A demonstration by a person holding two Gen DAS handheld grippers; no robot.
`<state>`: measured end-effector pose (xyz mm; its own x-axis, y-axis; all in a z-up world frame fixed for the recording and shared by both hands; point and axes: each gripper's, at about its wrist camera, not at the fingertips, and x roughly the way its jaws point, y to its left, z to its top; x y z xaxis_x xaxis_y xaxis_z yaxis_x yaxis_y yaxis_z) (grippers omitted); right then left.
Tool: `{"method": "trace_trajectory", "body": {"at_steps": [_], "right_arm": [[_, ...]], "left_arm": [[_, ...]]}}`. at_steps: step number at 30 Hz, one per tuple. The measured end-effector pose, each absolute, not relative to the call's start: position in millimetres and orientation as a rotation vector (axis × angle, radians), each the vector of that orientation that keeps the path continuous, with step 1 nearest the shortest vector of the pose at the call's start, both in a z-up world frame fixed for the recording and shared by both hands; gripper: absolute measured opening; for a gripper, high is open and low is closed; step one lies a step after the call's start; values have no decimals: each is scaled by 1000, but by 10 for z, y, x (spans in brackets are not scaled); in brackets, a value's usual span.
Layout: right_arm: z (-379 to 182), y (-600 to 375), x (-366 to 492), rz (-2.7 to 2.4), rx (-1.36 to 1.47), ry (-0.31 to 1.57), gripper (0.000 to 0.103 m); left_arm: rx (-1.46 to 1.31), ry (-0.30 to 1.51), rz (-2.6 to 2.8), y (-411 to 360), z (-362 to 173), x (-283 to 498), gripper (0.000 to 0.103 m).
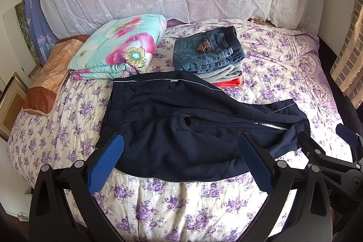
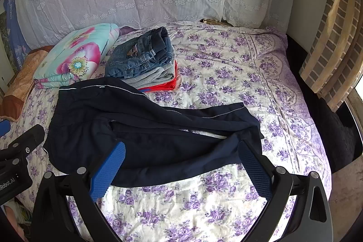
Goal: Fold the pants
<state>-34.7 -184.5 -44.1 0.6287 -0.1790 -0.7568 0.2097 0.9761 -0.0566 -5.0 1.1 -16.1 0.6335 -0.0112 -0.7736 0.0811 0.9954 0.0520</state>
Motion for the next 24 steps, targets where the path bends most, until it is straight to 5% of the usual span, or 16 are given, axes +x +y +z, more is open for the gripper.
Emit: {"method": "trace_trajectory", "body": {"at_steps": [24], "right_arm": [[-497,-1849,-307,-220,43,871,99]], "left_arm": [[71,903,-47,31,-292,-39,98]]}}
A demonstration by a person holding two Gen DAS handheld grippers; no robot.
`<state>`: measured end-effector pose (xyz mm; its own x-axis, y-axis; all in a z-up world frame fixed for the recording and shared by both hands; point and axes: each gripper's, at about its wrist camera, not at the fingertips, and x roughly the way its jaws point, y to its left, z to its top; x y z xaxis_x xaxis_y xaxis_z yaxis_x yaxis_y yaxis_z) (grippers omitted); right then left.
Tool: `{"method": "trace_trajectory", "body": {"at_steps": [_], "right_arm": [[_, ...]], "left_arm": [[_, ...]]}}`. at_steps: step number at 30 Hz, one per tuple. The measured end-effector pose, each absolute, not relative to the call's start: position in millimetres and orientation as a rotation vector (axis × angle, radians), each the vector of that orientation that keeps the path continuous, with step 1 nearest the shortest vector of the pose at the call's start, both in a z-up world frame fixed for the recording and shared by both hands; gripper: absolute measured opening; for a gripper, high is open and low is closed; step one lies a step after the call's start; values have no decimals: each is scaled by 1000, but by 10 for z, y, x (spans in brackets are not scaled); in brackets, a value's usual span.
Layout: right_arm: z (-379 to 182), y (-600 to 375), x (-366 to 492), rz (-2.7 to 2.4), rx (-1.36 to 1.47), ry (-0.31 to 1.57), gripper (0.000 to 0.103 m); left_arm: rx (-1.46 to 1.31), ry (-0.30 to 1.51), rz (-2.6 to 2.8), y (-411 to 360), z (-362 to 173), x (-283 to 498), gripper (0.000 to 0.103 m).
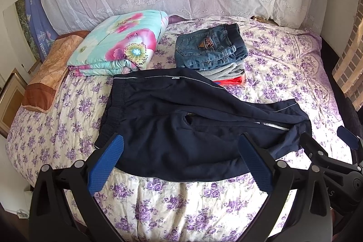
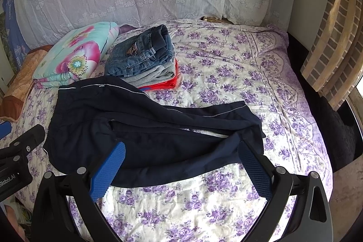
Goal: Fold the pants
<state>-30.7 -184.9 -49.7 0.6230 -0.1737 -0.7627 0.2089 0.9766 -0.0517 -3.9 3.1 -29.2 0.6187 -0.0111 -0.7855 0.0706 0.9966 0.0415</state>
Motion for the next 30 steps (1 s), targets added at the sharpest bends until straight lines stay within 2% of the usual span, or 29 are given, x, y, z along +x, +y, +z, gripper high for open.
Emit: {"method": "trace_trajectory", "body": {"at_steps": [24,27,30], "right_arm": [[-516,-1834,-281,-217,39,875,99],[-630,-1873,-228,-181,63,908,99],[-942,-2038,-175,-182,110,984,99]], "left_arm": [[61,924,-56,66,-313,7,98],[-6,1001,-104,212,-509,102,98],[-183,1182,-57,649,-1052,245,98]]}}
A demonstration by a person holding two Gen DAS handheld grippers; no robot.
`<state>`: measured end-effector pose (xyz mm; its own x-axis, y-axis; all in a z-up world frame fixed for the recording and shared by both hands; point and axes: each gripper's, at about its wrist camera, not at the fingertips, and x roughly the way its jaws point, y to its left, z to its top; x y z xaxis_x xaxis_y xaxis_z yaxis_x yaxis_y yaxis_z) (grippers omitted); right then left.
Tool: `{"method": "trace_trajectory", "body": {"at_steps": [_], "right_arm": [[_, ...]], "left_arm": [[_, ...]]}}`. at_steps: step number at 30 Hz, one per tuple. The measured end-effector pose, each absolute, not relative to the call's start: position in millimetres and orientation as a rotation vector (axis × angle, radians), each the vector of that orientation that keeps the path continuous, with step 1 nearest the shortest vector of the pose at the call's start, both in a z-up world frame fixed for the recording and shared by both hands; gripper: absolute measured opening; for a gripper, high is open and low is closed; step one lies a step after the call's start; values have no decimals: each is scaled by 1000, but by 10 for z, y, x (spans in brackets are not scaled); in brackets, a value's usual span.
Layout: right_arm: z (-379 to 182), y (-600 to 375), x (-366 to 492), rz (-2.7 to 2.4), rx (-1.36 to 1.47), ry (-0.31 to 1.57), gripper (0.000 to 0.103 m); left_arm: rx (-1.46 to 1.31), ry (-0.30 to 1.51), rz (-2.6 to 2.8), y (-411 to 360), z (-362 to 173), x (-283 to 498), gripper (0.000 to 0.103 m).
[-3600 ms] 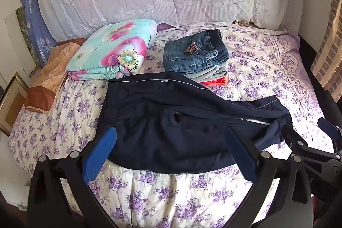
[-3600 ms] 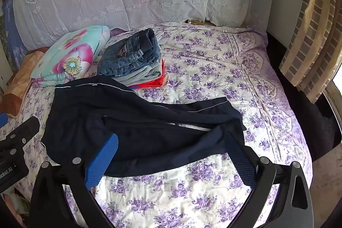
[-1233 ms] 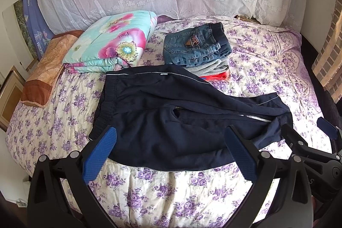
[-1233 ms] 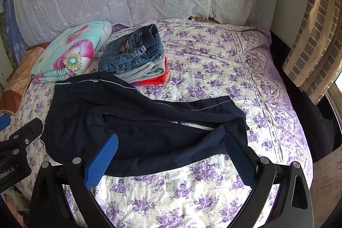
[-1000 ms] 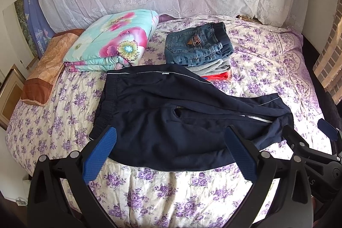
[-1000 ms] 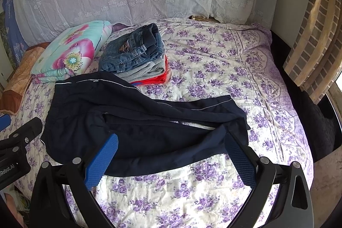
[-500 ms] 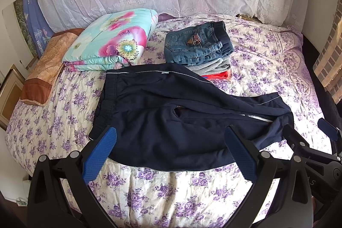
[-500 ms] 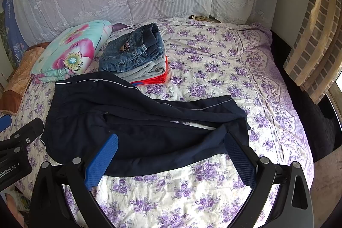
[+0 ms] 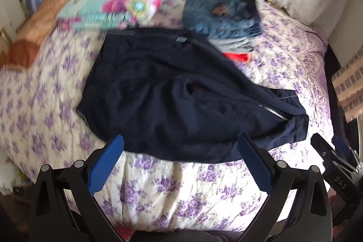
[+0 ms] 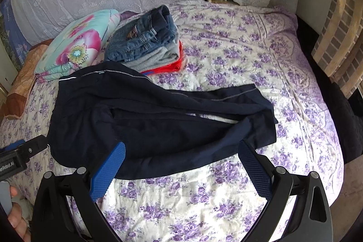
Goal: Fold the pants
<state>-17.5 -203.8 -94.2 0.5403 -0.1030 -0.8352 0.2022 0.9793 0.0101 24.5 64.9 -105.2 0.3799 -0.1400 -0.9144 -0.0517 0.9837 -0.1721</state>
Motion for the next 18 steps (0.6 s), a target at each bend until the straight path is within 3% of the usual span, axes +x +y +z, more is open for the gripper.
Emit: {"method": "trace_trajectory", "body": {"at_steps": [4,8,16,17,18], "right_arm": [[-1470,-2281,-210,-245,86,1099,99],[-1869,-2523,-325,-308,102,1199,99],[-1924,-2843,-439,-393,127,1213,99],[-1924,-2884,-461,-402,130,1212,99],[-1929,-2933,-472,-407,137,1214,99]], "left_arm": [[-324,1326,110,1339,-1803,255,98],[-418,1368,226,1911,-2230,318,98],[-596,1394,208,2244,-2775,675,98],[-611,1389,195,2241,-2789,695,97],[-607,1384,198,2238,-2780,711,79]]}}
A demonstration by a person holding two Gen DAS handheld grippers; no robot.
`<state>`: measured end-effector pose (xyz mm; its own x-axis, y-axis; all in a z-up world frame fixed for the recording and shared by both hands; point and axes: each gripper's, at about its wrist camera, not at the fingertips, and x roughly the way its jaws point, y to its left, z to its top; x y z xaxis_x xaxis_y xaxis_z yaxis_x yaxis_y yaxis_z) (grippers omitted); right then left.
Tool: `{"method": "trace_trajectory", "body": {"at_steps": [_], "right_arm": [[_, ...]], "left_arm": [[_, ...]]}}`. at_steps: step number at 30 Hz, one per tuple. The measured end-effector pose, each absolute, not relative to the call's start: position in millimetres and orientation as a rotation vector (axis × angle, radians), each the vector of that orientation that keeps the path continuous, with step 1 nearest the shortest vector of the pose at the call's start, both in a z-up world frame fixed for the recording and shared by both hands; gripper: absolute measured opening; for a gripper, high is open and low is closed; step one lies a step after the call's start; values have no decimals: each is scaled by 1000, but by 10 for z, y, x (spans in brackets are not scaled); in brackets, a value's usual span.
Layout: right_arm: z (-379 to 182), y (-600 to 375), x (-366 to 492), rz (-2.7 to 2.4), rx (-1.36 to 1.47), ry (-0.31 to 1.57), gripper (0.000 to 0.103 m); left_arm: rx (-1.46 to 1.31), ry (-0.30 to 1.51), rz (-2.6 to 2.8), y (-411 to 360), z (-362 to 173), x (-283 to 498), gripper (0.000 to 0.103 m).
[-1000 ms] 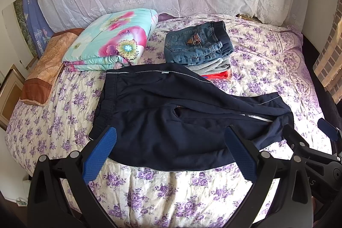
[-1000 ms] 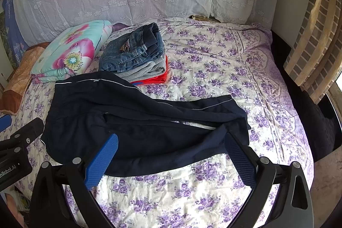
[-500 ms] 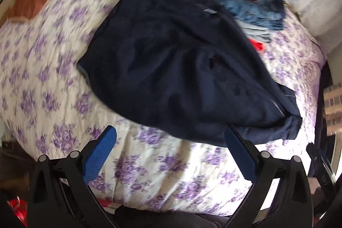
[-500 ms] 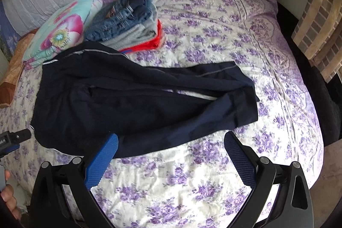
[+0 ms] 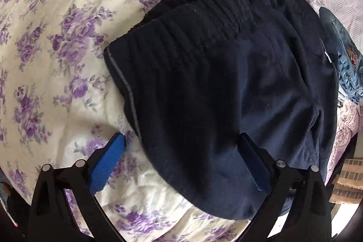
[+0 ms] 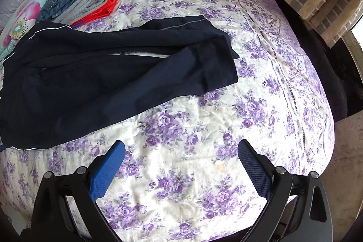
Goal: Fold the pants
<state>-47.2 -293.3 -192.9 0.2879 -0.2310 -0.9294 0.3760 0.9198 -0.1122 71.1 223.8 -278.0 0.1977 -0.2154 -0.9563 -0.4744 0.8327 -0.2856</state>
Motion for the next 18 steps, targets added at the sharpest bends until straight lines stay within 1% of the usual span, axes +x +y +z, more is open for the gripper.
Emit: {"method": "trace_trajectory", "body": {"at_steps": [1,2,3,4,5,8,14,18], "right_arm": [[-1935,-2973,-496,-411,145,1215,99],[-1947,-3020,-510,-412,157,1216,99],[-1957,-3060,-534,-412,167,1212,99],[-1964,-3104,-557,-408,181,1208,99],[-1979,-3155,-572,-394,205,1202,99],[-2037,-3331,-568,-352,293,1174,99],[-2120,-3961,-204,-468,433,1156,99],[-2377,-4226,170,-463,522,1228,99]], "left_arm": [[-590,1375,192,2234,-2743,724,67],[-590,1363,179,2237,-2689,728,52],[-624,1336,149,2251,-2612,712,34],[-662,1311,112,2265,-2557,676,27],[-673,1290,97,2267,-2503,633,24],[-626,1252,100,2232,-2409,534,24],[-586,1259,127,2209,-2434,412,24],[-569,1270,137,2009,-2362,393,24]]}}
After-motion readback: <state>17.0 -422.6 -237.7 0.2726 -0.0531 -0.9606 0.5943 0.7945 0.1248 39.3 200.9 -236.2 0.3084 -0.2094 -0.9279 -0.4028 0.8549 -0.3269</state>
